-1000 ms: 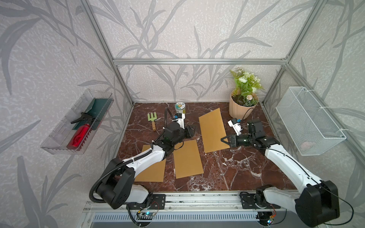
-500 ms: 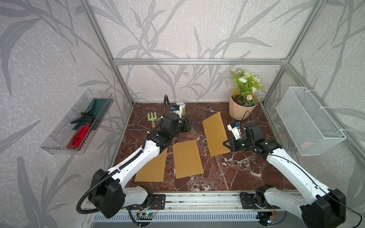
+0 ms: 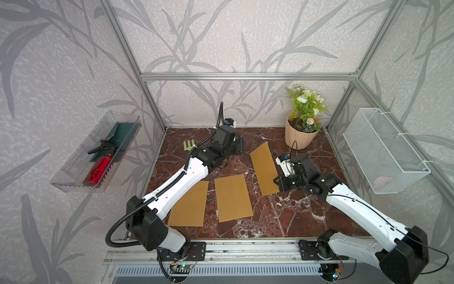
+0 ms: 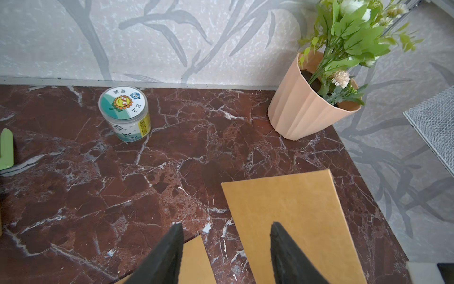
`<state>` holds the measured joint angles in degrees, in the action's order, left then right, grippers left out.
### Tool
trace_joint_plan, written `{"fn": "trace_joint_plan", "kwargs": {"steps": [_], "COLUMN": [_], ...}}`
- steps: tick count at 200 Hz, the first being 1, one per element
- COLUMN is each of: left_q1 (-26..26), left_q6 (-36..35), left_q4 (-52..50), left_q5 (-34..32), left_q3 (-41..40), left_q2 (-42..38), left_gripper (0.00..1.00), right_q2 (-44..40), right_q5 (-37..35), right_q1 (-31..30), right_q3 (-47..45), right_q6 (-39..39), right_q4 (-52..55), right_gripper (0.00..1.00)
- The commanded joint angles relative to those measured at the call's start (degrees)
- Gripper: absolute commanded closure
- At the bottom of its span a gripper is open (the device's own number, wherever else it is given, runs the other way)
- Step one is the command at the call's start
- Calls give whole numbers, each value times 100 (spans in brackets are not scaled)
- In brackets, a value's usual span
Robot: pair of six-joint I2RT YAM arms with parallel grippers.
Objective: Open the file bag
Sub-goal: Pick up the file bag from the center of the board.
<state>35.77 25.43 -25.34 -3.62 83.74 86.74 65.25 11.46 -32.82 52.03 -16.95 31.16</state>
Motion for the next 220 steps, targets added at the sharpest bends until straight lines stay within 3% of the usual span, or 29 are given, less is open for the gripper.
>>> {"fn": "trace_joint_plan", "kwargs": {"steps": [1,47,220], "left_q1": [145,410,957], "left_q6": [-122,-49,173], "left_q4": [-569,-945,-1291], "left_q5": [-174,-313,-501], "left_q3": [557,1290,2190], "left_q2": [303,844,1646], "left_gripper": [42,41,37], "right_q2": [64,93,356], "right_q5": [-538,-1070,-1379], "right_q1": [-165,-468,-866], "right_q3": [219,199,552], "right_q6": [-146,-238,-217], "right_q4": [-76,-67,14], "right_gripper": [100,100,100]}}
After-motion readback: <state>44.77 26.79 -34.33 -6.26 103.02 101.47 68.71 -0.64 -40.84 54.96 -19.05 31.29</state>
